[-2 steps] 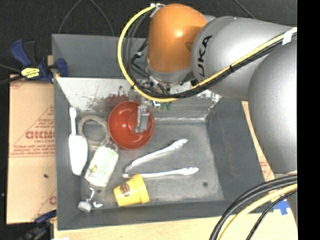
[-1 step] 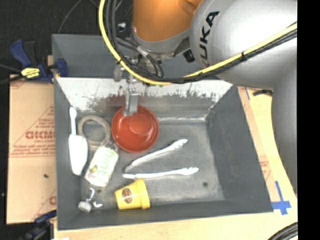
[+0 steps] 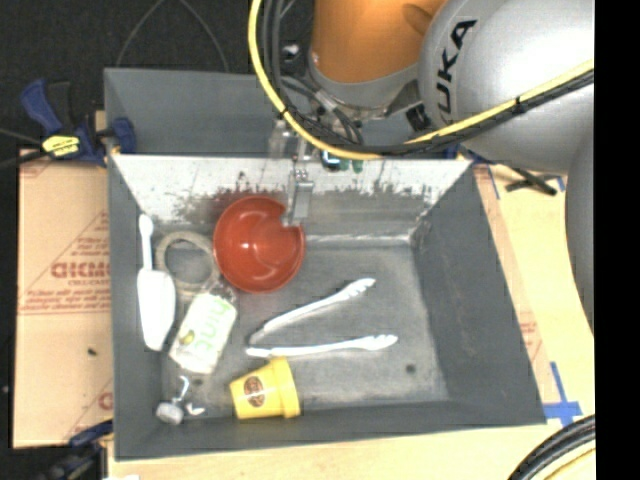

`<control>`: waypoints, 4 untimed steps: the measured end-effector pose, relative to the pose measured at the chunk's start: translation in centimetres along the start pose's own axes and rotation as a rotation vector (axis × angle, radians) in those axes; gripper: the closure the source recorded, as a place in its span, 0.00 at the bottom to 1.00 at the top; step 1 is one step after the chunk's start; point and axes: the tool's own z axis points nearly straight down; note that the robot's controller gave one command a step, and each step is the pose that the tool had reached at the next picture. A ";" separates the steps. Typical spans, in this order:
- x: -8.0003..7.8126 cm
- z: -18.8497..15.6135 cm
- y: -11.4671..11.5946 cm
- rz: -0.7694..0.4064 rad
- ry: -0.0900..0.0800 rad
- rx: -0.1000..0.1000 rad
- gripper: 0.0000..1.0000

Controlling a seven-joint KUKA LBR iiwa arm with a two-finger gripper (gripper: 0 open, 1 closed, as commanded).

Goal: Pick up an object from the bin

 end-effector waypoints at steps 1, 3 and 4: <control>1.9 -12.3 3.7 -0.103 0.003 -0.004 0.00; 2.7 -7.9 3.0 -0.144 -0.005 -0.004 0.00; 8.5 -5.8 5.8 -0.213 -0.006 -0.005 0.00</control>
Offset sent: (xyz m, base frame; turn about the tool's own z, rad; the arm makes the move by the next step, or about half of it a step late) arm -0.0259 0.0301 -0.0253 -0.0858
